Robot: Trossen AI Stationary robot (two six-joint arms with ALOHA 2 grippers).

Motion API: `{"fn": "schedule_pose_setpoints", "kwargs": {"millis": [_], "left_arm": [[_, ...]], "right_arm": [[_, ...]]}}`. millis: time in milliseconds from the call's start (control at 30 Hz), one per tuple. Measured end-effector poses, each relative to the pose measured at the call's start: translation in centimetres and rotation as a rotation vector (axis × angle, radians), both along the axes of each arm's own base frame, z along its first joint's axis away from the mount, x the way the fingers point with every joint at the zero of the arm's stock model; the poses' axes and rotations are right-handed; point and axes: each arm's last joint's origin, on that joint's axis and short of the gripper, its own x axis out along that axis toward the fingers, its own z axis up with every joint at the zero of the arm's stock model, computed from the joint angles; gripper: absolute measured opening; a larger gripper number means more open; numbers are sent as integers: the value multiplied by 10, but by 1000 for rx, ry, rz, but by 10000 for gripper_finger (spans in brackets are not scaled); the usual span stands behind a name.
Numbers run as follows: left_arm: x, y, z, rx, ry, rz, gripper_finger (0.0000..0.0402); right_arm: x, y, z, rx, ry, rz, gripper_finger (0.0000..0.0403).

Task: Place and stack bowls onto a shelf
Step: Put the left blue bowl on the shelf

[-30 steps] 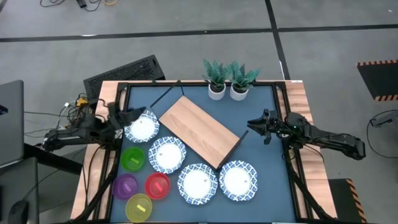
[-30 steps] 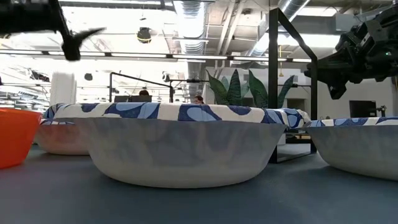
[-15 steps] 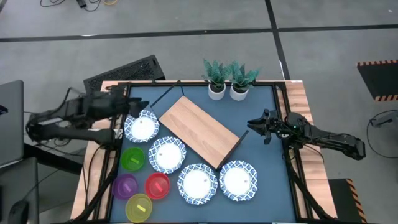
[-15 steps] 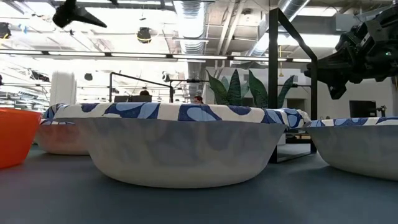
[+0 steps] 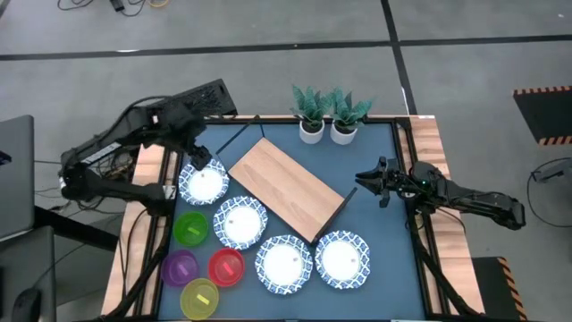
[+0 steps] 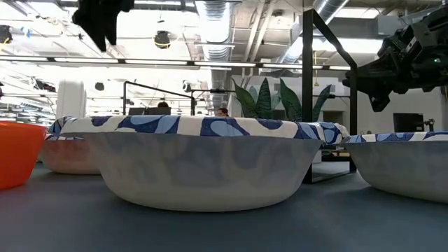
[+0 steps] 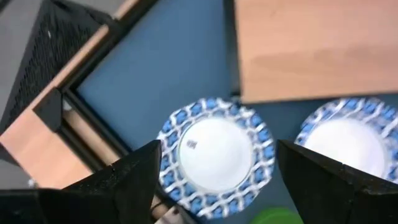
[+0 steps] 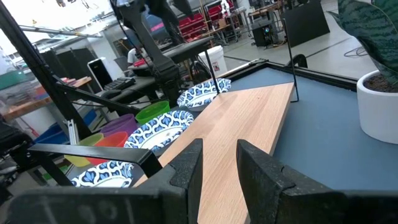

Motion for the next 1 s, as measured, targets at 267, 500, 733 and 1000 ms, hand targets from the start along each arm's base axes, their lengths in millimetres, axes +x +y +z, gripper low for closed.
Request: {"fn": "schedule_pose_setpoints", "kwargs": {"millis": [267, 500, 733, 1000], "left_arm": [[-19, 35, -13, -86, 13, -40, 300], [-16, 60, -53, -150, 157, -87, 300], [-5, 80, -89, -217, 254, -142, 300], [6, 94, -127, -203, 307, -181, 300]], "right_arm": [[0, 0, 0, 0, 0, 0, 123], [0, 0, 0, 0, 0, 0, 123], [0, 0, 0, 0, 0, 0, 123], [0, 0, 0, 0, 0, 1, 123]]}}
